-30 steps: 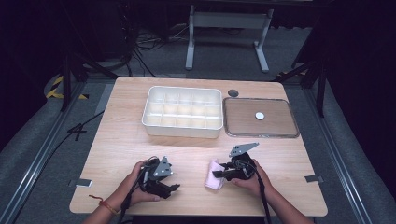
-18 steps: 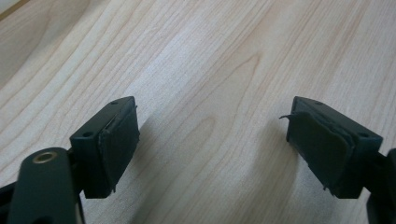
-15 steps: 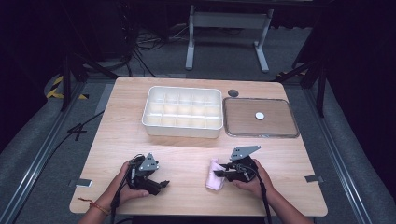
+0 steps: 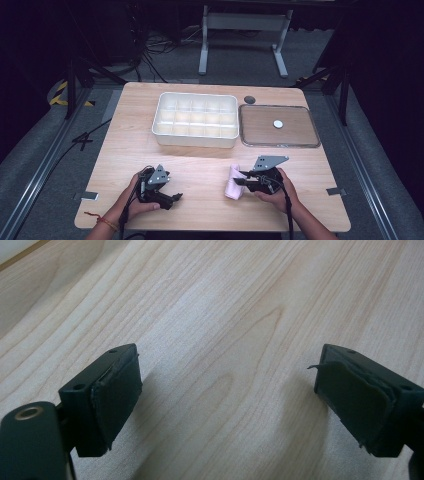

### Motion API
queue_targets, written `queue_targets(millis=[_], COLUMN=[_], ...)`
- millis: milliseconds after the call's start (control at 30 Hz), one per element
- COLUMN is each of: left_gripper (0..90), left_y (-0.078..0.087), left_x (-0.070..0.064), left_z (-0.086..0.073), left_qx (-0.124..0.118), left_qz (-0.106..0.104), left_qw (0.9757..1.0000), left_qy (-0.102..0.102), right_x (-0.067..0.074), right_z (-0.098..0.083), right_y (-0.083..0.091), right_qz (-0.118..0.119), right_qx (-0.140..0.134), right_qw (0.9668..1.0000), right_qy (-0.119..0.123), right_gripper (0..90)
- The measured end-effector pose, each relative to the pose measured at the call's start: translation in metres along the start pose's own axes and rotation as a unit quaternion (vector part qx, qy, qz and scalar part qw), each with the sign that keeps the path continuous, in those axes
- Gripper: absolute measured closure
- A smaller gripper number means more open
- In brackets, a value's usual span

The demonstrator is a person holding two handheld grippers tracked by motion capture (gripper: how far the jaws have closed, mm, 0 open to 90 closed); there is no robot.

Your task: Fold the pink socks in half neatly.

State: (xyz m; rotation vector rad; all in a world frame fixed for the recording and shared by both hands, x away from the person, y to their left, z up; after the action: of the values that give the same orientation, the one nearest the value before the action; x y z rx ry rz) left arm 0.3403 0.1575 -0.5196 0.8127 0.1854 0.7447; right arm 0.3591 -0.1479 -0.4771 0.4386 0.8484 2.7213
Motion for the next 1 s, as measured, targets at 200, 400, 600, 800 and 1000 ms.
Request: queue_targets(millis=[200, 400, 600, 800, 1000], left_gripper=[11.0, 7.9, 6.0, 5.7, 5.5], left_y=[-0.001, -0.003, -0.004, -0.005, -0.005], left_x=[0.001, 0.003, 0.004, 0.004, 0.004], left_z=[0.0, 0.001, 0.002, 0.003, 0.003], left_qx=[0.003, 0.005, 0.007, 0.008, 0.007], left_qz=[-0.002, -0.005, -0.006, -0.006, -0.006], left_qw=[1.0, 0.9999, 0.9999, 0.9999, 0.9999], left_qy=[-0.004, -0.009, -0.01, -0.01, -0.01], right_x=[-0.001, -0.003, -0.006, -0.01, -0.015], right_z=[0.003, 0.005, 0.006, 0.01, 0.012], right_y=[0.009, 0.018, 0.026, 0.035, 0.045], right_qz=[-0.014, -0.022, -0.034, -0.05, -0.067], right_qx=[-0.011, -0.023, -0.032, -0.047, -0.059], right_qw=[0.9998, 0.9994, 0.9989, 0.9976, 0.9959], right_qy=[0.007, 0.011, 0.012, 0.011, 0.013], right_gripper=[72.3, 72.3, 72.3, 72.3, 72.3])
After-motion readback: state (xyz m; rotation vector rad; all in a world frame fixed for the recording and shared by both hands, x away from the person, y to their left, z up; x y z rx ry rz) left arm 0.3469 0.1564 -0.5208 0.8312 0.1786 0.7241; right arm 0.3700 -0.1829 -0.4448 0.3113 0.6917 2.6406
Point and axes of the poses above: each handheld gripper's, and its own axes: y roughly backward along the jaws, z roughly out of its top, x roughly to its left, the point moved 5 cm from there along -y, roughly forward along the jaws, and after that the axes turned 11 degrees about z, right-handed, at the moved point
